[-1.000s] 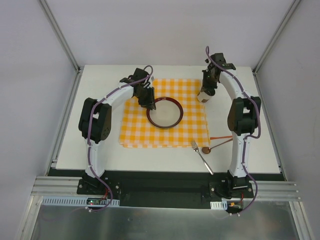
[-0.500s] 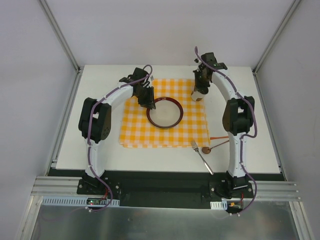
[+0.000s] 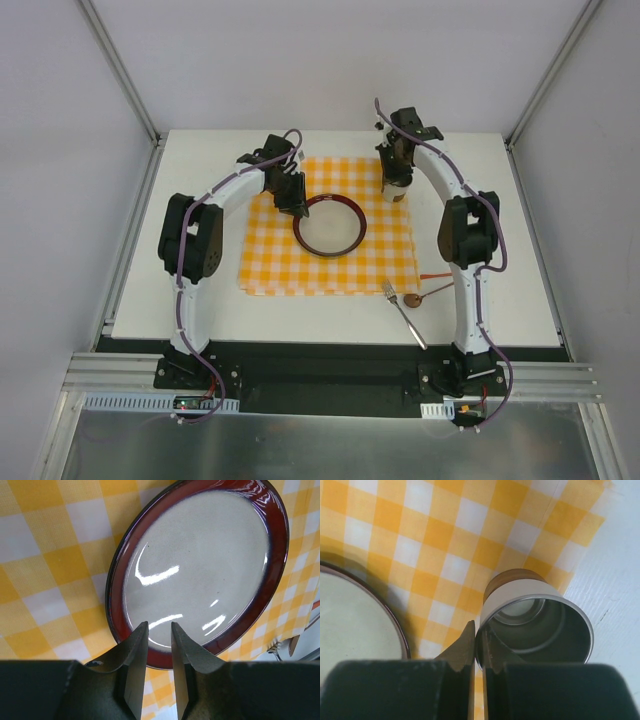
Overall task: Set the dinner table for one person
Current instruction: Place the cup on the napkin.
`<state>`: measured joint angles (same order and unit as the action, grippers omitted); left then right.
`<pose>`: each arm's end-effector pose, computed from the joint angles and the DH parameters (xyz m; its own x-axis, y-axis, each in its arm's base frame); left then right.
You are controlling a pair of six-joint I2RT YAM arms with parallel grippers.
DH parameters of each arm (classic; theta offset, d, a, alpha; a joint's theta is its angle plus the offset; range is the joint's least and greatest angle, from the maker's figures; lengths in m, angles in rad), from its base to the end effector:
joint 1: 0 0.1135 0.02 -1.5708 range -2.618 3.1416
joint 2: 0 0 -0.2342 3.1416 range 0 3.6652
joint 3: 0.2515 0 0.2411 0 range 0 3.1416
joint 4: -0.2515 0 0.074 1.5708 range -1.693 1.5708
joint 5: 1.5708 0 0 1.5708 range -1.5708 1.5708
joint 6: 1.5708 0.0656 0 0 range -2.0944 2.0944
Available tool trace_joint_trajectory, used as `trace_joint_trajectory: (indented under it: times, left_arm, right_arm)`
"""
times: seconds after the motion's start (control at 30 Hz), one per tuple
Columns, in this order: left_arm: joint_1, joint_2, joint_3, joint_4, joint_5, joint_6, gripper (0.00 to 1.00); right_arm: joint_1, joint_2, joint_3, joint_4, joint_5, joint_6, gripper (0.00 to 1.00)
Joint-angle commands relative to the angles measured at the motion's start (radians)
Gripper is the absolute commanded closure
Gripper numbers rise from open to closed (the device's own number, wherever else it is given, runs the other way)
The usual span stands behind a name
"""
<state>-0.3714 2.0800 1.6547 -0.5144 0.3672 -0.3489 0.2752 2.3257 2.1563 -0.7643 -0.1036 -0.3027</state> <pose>0.4121 -0.1858 0.1671 -0.8903 0.0043 -0.4554 0.2466 0.8452 -0.4741 0.4828 0.1434 0.1919 -0.6402 -0.4889 -0.5926 -0.5451 0.8326 -0.0980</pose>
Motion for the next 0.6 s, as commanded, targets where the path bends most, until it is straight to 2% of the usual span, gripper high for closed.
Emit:
trace_joint_trajectory:
  times: [0.0,0.17,0.57]
  left_arm:
    - [0.005,0.018,0.047,-0.009,0.029,0.019,0.76]
    - [0.005,0.025,0.051,-0.007,0.042,0.014,0.76]
    - [0.006,0.002,0.025,-0.007,0.027,0.024,0.77]
  right_arm:
    - [0.036,0.004,0.040,-0.018,0.080,-0.085,0.99]
    - [0.076,-0.019,0.025,-0.024,0.194,-0.116,0.99]
    - [0.117,-0.006,0.024,-0.023,0.213,-0.159,0.99]
